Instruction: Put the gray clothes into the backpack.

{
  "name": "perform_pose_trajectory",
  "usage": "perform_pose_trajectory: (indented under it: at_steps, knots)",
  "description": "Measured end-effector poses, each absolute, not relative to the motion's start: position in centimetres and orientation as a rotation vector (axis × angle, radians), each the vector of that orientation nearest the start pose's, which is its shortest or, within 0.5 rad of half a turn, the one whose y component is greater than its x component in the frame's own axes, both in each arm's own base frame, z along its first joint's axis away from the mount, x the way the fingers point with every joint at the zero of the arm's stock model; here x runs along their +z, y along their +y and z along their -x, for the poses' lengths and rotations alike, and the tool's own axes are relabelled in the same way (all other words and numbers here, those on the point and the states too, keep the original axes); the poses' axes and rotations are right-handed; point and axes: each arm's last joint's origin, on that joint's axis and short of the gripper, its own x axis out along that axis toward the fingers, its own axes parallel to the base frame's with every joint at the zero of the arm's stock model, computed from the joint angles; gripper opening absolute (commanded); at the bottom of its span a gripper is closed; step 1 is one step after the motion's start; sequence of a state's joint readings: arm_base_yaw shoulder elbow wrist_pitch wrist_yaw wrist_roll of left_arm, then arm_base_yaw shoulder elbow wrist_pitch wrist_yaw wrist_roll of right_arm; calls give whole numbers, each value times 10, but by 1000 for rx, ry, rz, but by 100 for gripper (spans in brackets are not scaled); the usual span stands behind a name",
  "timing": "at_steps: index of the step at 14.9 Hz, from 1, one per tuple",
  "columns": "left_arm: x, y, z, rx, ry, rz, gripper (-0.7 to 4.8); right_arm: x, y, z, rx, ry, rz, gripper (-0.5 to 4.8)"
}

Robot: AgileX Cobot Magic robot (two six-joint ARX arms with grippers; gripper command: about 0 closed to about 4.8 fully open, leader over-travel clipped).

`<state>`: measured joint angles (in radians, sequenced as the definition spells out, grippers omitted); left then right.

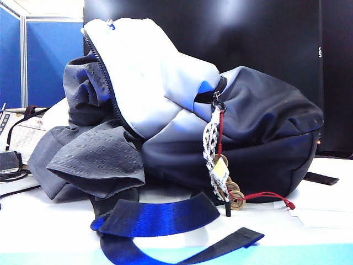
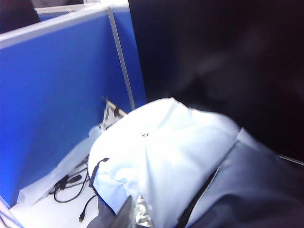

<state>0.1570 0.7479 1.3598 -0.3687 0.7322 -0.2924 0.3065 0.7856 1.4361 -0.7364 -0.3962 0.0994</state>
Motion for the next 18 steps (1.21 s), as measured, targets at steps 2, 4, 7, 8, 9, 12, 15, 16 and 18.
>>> perform_pose_trajectory:
  at_steps: [2,4,7,8,9,12,15,16,18]
  knots:
    - [476,-9,-57,-538,-86,127,-5,474,30,-58,699,88,-99,-5]
    - [462,-13,-21,-444,-113,87,-4,457,24,-39,697,83,-110,-5]
    - [428,-18,19,-394,-145,53,-5,418,16,-19,640,93,-152,-5]
    - [411,-18,25,-349,-121,62,-4,408,15,-16,637,93,-168,-5]
    - [395,-19,31,-339,-114,66,-5,398,15,-15,634,107,-180,-5]
    - [348,-18,26,-342,-28,135,-5,376,18,-26,628,165,-195,-5]
    - [307,-15,7,-327,100,178,-5,337,32,-62,702,195,-257,-5]
    - [298,-14,1,-332,142,191,-4,326,34,-70,703,188,-276,-5]
    - [291,-13,-5,-326,154,159,-4,313,35,-77,649,176,-257,-5]
